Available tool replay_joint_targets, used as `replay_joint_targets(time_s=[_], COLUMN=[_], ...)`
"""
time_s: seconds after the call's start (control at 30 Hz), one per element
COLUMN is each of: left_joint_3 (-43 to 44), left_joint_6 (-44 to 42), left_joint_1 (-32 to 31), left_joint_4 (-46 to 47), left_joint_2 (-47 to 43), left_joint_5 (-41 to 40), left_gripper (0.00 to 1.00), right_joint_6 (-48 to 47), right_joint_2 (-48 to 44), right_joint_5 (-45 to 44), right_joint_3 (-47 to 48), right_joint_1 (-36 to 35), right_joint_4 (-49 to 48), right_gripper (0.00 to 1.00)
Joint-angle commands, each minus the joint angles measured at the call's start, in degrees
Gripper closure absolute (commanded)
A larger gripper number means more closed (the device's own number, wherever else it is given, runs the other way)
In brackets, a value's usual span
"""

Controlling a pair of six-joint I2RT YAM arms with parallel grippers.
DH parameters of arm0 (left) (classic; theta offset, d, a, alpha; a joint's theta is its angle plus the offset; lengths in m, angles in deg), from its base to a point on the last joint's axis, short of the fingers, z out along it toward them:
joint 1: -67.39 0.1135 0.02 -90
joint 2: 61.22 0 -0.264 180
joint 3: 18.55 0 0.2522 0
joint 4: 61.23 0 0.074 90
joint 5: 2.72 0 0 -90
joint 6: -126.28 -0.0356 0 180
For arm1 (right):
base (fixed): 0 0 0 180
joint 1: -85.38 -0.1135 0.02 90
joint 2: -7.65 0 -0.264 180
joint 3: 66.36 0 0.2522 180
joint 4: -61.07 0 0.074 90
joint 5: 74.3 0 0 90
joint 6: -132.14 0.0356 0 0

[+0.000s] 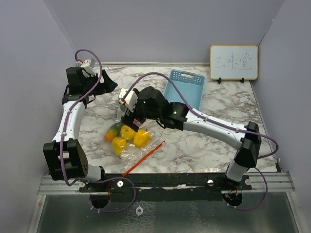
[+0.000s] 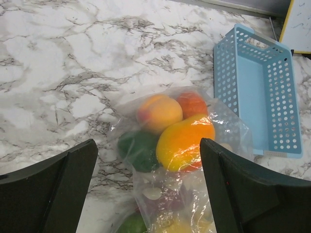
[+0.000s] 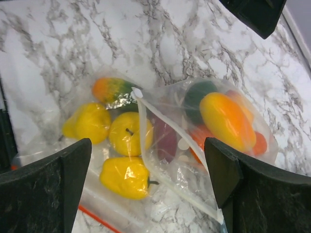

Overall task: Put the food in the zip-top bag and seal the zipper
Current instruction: Zip the zipper food storage bag at the center of the board.

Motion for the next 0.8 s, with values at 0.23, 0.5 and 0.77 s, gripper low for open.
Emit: replay_joint_targets(time_s=[0.23,0.5,0.77], left_joint_3=[-4.01,-3.69,-3.31], left_joint_6=[3.22,3.25,3.82], left_joint_1=[0.20,0.21,0.27], left_joint_4=[3.16,3.39,3.48], left_joint_2=[-3.44,-2.09,-0.81], left_joint_5=[-1.77,-1.20,-1.10], left_gripper=[0.12,0.13,0.14], right_joint_6=[-15.82,-18.85,-19.20], right_joint_2=[13.93,16.55,21.69], right_joint_5=[-12.77,-9.90,-11.11], right_joint_3=[-2.03,-3.85,-3.77], right_joint_1=[-2.17,-3.03,-3.09], right_joint_4=[-18.99,-23.90,-28.07], right_gripper=[0.00,0.00,0.04])
